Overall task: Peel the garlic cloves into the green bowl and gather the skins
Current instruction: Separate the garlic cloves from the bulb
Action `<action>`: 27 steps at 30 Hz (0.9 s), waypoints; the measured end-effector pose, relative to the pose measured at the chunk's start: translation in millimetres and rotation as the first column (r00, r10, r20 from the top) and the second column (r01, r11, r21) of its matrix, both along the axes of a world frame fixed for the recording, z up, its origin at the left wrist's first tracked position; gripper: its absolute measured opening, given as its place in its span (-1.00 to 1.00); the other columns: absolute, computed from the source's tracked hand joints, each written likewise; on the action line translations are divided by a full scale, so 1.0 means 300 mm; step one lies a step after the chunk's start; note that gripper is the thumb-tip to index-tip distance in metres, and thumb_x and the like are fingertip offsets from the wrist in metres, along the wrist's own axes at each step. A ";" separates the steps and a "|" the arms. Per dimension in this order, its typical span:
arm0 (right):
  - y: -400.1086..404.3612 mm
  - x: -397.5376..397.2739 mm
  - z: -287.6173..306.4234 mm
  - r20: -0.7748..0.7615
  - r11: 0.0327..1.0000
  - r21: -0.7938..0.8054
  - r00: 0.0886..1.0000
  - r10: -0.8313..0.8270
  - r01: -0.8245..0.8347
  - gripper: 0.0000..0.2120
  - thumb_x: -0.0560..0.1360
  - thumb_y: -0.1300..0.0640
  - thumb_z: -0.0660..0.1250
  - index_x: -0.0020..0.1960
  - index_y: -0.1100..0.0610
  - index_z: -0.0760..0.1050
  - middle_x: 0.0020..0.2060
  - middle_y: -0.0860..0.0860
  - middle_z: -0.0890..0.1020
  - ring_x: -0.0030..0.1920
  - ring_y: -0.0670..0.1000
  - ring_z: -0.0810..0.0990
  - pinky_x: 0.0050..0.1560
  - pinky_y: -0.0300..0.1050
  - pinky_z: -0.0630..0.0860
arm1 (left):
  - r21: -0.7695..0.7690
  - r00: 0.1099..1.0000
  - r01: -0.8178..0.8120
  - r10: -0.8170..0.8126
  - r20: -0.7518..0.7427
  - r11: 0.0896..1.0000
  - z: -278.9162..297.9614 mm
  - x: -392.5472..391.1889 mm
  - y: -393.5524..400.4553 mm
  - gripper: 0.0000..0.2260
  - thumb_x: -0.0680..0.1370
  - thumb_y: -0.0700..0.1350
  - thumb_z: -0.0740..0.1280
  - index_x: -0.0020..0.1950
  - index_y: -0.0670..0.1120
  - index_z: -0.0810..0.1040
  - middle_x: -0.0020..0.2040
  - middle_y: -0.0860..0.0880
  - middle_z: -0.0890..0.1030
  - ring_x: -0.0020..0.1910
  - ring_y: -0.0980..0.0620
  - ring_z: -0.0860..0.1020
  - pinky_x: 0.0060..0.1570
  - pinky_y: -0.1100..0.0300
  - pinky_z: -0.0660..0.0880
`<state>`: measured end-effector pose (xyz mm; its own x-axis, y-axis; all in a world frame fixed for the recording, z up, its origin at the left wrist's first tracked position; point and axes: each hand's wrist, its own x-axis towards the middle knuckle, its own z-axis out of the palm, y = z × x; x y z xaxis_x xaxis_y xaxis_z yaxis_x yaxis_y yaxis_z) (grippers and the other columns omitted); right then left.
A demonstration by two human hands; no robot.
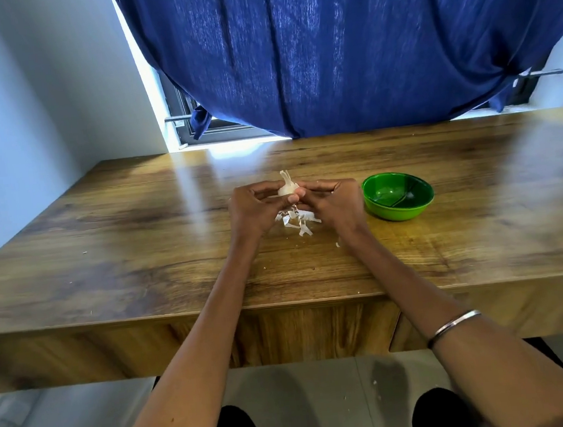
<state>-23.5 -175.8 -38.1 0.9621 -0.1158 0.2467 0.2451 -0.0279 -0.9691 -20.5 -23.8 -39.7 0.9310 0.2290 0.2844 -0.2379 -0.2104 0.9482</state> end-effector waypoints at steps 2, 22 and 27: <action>-0.001 -0.001 0.005 -0.047 0.998 0.059 0.999 0.016 -0.013 -0.79 0.44 0.29 0.53 0.06 0.32 0.67 -0.16 0.18 0.74 -0.27 -0.02 0.75 -0.31 -0.28 0.62 | 0.005 1.000 0.006 -0.005 -0.011 1.000 -0.003 0.007 0.002 -0.69 0.29 -0.16 0.68 -0.03 -0.06 0.72 -0.02 -0.10 0.75 -0.06 0.00 0.74 0.04 -0.02 0.68; 0.006 0.039 -0.038 0.001 0.989 -0.143 0.999 0.035 -0.034 -0.82 0.52 0.36 0.43 0.08 0.19 0.67 -0.06 0.09 0.75 -0.11 -0.04 0.74 -0.07 -0.17 0.67 | 0.039 0.996 -0.084 0.082 0.039 0.996 0.001 0.005 0.005 -0.66 0.42 -0.27 0.59 0.19 -0.21 0.69 0.05 -0.11 0.73 -0.07 0.08 0.71 -0.03 0.21 0.65; 0.022 0.026 -0.025 0.219 0.953 -0.278 0.974 -0.061 0.122 -0.80 0.55 0.18 0.43 0.16 0.08 0.68 -0.01 -0.14 0.71 -0.03 -0.25 0.67 0.04 -0.27 0.61 | 0.242 0.992 -0.074 0.045 0.122 0.967 0.005 -0.010 -0.016 -0.66 0.45 -0.24 0.57 0.22 -0.18 0.69 0.09 -0.12 0.72 0.00 0.02 0.70 0.05 0.20 0.63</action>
